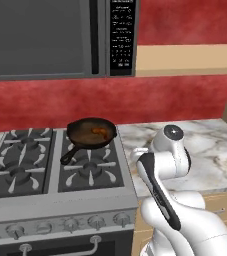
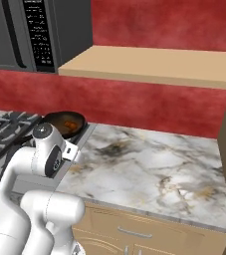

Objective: Take the chicken drumsticks from the pan and place one on each plate on the dining counter.

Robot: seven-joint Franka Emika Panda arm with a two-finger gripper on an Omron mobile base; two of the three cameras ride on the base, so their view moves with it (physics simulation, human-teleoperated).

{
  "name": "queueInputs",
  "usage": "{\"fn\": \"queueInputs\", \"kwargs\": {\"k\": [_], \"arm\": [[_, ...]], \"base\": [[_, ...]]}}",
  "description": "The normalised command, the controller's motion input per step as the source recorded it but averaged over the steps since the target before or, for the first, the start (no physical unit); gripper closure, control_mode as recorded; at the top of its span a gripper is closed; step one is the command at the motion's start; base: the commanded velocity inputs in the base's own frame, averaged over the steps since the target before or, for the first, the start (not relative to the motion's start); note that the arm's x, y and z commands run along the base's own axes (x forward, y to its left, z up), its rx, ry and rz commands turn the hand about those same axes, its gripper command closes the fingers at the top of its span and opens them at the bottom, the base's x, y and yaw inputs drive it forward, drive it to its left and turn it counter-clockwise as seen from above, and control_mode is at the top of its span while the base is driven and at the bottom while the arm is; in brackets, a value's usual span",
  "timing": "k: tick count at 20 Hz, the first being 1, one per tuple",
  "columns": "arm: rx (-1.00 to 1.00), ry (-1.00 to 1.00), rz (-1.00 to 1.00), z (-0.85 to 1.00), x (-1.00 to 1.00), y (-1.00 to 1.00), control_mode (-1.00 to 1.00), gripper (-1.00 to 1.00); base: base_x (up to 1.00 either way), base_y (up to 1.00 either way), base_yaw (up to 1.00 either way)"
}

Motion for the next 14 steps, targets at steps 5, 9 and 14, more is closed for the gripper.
{"fn": "queueInputs", "kwargs": {"k": [5, 9, 14], "arm": [[0.0, 0.0, 0.0, 0.0, 0.0, 0.0, 1.0, -1.0], [0.0, 0.0, 0.0, 0.0, 0.0, 0.0, 1.0, -1.0], [0.0, -0.08, 0.18, -0.04, -0.02, 0.17, -1.0, -1.0]], "base": [[0.0, 0.0, 0.0], [0.0, 0.0, 0.0], [-0.02, 0.01, 0.05]]}}
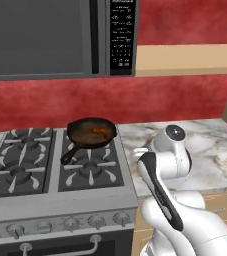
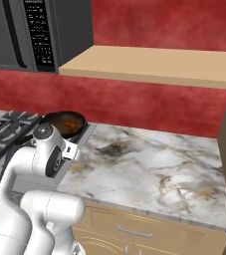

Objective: Take the chicken drumsticks from the pan and place one on each plate on the dining counter.

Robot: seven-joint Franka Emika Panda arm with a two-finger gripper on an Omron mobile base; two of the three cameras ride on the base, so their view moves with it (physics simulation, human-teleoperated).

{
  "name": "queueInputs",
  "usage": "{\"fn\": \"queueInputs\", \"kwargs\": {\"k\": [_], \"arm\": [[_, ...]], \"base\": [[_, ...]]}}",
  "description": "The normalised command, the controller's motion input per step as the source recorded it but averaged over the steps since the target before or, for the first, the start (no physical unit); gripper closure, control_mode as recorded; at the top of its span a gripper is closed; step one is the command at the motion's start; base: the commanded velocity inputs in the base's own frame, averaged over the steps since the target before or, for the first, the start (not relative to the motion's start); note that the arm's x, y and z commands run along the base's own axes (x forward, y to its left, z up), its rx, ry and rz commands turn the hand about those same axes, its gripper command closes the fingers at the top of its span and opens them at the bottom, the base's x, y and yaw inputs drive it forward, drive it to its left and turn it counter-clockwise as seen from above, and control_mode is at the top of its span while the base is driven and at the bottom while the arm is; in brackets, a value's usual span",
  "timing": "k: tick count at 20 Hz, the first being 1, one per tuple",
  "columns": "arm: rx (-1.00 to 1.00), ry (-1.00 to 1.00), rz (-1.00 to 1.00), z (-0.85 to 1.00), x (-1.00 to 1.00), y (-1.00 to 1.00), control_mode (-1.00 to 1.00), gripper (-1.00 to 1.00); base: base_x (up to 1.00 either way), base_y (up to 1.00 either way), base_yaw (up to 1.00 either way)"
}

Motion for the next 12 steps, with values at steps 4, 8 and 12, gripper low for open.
{"fn": "queueInputs", "kwargs": {"k": [4, 8, 12], "arm": [[-0.02, -0.26, 0.18, -0.01, 0.18, 0.61, -1.0, -1.0], [0.0, -0.14, 0.12, 0.05, 0.42, 0.57, -1.0, -1.0], [-0.13, 0.01, -0.01, 0.23, 0.61, 0.49, -1.0, -1.0]], "base": [[0.0, 0.0, 0.0], [0.0, 0.0, 0.0], [0.0, 0.0, 0.0]]}}
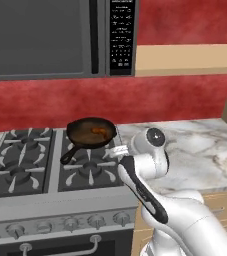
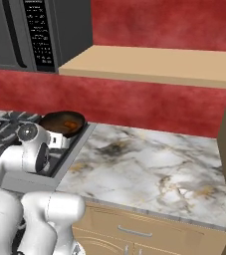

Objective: Take the chicken drumsticks from the pan and place one on each plate on the dining counter.

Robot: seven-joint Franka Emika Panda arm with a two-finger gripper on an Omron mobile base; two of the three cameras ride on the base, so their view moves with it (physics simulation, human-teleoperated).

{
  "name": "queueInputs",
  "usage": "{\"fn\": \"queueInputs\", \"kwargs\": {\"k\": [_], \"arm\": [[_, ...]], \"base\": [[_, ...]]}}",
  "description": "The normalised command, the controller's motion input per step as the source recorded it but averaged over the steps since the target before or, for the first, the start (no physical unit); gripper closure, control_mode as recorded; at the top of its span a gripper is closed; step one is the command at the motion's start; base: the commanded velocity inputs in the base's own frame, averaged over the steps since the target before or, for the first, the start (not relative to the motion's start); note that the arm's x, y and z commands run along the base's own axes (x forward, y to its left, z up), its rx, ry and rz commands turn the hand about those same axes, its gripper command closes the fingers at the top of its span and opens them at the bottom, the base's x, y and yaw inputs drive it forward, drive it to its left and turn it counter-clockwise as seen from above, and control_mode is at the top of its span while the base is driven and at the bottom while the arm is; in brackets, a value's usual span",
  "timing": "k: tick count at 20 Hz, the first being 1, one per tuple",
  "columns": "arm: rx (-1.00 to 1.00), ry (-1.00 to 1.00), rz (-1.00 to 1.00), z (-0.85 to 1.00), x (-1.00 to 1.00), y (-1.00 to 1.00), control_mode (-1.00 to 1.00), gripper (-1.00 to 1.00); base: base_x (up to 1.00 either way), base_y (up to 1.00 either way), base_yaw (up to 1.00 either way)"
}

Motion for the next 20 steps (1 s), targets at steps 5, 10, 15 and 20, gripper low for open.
{"fn": "queueInputs", "kwargs": {"k": [5, 10, 15, 20], "arm": [[-0.19, 0.1, -0.04, 0.16, 0.74, 0.31, -1.0, -1.0], [-0.13, 0.11, 0.0, 0.19, 0.57, 0.02, -1.0, -1.0], [-0.06, 0.06, 0.0, 0.21, 0.35, 0.0, -1.0, -1.0], [-0.01, 0.0, 0.0, 0.02, 0.29, 0.06, -1.0, -1.0]], "base": [[0.0, 0.0, 0.0], [0.0, 0.0, 0.0], [0.0, 0.0, 0.0], [0.0, 0.0, 0.0]]}}
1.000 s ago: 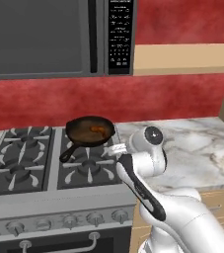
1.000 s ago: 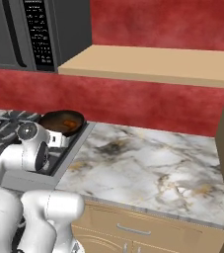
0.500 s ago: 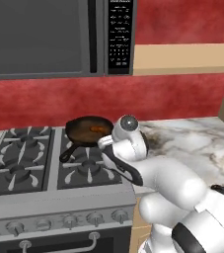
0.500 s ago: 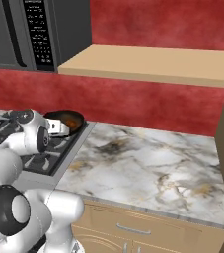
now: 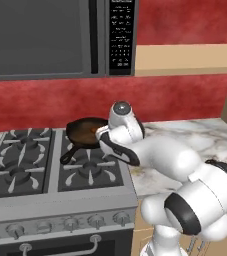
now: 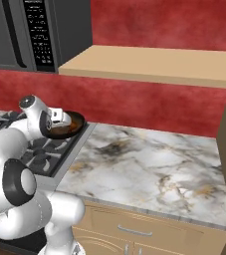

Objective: Take the chicken drumsticks from the pan and place one on each plate on the dining counter.

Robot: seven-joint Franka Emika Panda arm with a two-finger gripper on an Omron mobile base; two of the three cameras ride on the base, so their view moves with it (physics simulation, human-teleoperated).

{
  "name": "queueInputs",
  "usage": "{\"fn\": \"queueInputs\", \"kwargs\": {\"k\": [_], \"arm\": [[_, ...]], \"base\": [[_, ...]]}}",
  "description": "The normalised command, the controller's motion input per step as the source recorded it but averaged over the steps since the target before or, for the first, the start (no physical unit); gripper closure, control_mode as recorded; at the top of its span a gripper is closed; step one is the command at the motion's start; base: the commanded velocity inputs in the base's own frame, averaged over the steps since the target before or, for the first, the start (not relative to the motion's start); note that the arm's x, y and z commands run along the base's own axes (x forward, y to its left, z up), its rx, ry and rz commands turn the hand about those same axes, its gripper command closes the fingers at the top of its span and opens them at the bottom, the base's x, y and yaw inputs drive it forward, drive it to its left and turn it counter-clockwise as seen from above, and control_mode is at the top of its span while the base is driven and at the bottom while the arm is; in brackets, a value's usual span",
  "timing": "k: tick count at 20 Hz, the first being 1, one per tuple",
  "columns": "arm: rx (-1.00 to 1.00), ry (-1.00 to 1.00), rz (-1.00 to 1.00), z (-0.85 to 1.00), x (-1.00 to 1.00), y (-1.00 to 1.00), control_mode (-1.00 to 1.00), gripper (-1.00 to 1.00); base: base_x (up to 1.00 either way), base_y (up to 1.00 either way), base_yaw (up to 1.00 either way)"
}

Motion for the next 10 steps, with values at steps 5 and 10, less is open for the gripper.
{"fn": "queueInputs", "kwargs": {"k": [5, 10], "arm": [[0.0, -0.04, 0.0, -0.09, 0.29, 0.04, -1.0, -1.0], [0.0, -0.09, 0.0, -0.19, 0.2, 0.02, -1.0, -1.0]], "base": [[0.0, 0.0, 0.0], [0.0, 0.0, 0.0]]}}
